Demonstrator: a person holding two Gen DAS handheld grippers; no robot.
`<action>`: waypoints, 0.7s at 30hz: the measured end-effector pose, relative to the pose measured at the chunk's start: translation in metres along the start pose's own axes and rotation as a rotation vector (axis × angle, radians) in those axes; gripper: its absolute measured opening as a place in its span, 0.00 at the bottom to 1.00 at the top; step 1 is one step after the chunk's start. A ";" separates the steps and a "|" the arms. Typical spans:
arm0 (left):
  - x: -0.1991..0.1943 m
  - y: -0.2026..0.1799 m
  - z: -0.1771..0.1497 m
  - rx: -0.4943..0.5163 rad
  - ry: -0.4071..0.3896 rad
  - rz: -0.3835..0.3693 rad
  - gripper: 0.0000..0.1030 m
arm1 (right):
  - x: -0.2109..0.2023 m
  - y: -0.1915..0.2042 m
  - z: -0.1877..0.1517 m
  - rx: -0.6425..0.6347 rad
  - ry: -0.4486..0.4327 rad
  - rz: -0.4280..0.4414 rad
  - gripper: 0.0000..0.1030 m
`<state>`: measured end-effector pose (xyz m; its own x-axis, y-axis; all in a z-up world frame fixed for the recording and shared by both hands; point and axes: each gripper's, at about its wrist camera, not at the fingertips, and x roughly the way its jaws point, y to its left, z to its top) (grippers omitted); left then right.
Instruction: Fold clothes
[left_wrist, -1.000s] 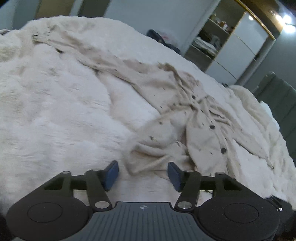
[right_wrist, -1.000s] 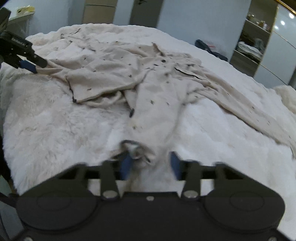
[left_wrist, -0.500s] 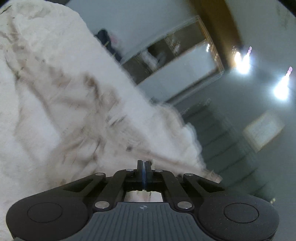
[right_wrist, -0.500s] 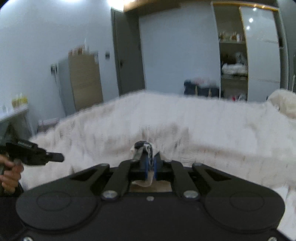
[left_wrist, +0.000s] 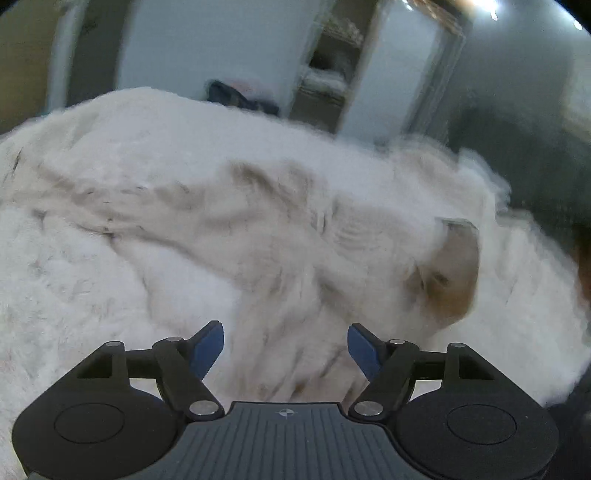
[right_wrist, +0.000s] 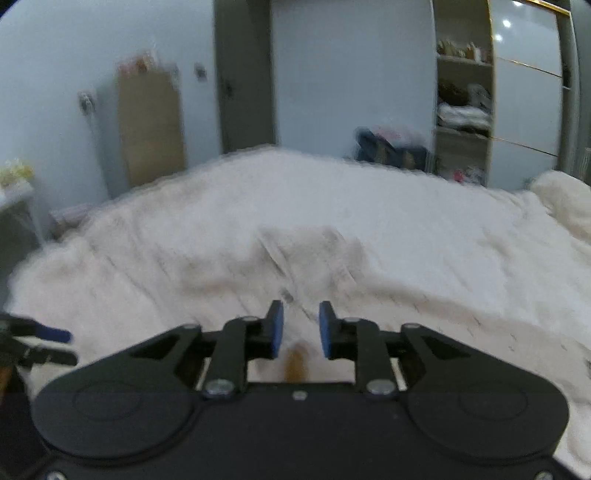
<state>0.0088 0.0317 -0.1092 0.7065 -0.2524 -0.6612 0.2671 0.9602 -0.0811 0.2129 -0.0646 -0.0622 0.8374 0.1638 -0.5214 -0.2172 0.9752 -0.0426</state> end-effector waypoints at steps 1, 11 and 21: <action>0.006 -0.014 -0.010 0.091 0.017 0.023 0.67 | -0.001 0.001 -0.012 -0.004 0.011 -0.018 0.45; 0.055 -0.143 -0.092 1.152 -0.148 0.135 0.76 | -0.026 0.007 -0.127 0.180 0.146 0.015 0.50; 0.090 -0.131 -0.054 1.012 -0.076 0.108 0.03 | -0.050 -0.001 -0.144 0.339 0.089 0.068 0.52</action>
<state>0.0021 -0.1106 -0.1989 0.7899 -0.2108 -0.5758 0.6032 0.4360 0.6678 0.0990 -0.0953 -0.1591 0.7769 0.2306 -0.5859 -0.0794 0.9590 0.2721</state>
